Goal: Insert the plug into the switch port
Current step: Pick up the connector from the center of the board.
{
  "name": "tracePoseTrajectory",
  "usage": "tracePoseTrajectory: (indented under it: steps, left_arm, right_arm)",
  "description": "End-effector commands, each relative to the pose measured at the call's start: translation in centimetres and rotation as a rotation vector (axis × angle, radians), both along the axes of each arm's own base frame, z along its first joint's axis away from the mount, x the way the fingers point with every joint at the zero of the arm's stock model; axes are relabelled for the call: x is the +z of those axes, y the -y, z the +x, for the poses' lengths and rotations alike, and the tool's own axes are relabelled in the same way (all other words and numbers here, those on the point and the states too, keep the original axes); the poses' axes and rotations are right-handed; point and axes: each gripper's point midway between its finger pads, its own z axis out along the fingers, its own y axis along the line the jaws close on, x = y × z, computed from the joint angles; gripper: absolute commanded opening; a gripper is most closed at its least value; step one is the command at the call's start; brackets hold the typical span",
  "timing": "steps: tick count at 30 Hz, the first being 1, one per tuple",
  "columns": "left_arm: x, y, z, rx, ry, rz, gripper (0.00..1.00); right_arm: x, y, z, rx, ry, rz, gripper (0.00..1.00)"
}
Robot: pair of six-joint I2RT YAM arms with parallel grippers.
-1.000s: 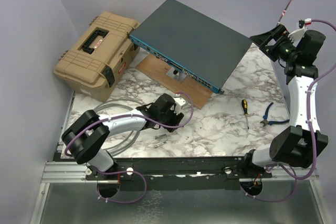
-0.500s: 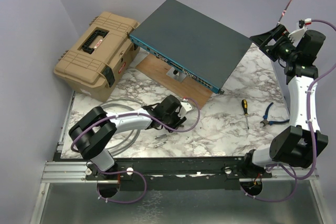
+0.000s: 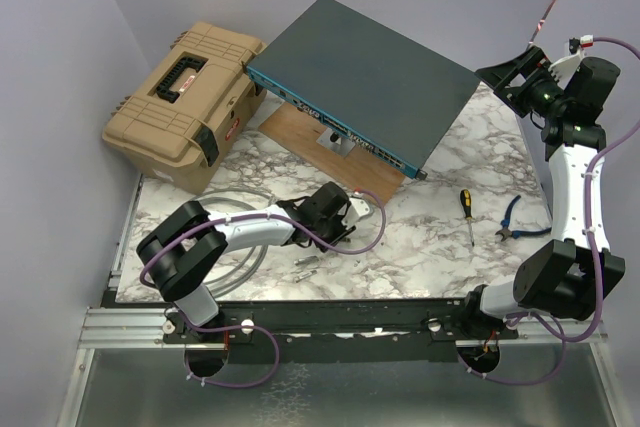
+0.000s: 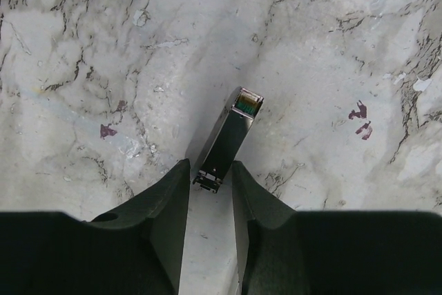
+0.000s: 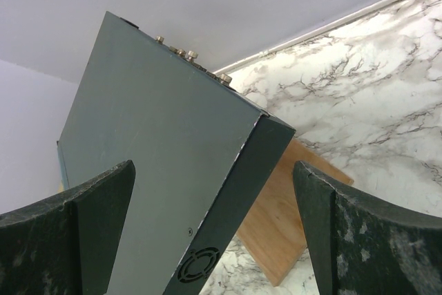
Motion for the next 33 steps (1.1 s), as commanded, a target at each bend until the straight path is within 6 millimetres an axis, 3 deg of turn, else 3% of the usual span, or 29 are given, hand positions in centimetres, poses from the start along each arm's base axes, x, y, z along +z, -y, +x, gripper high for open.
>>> tracePoseTrajectory:
  steps: [1, 8, 16, 23, 33]
  left_arm:
    - [-0.8, -0.7, -0.7, -0.030, -0.011, 0.078, 0.30]
    - [-1.3, -0.7, -1.2, -0.054, -0.023, 0.110, 0.27]
    - [-0.8, -0.6, -1.6, -0.053, -0.022, 0.104, 0.12]
    - [2.5, 0.3, -0.8, -0.007, 0.020, 0.026, 0.00]
    - [8.9, 0.7, 0.4, 0.059, 0.063, -0.043, 0.00]
  right_arm:
    - [-0.1, -0.3, 0.3, 0.021, 0.007, 0.005, 0.99]
    - [0.0, -0.3, 0.3, 0.022, 0.008, 0.007, 0.99]
    - [0.2, -0.4, 0.3, 0.024, 0.011, 0.005, 0.99]
    - [0.8, -0.3, 0.1, 0.019, 0.022, -0.015, 0.99]
    - [2.6, -1.3, -0.4, 0.052, 0.056, -0.046, 0.99]
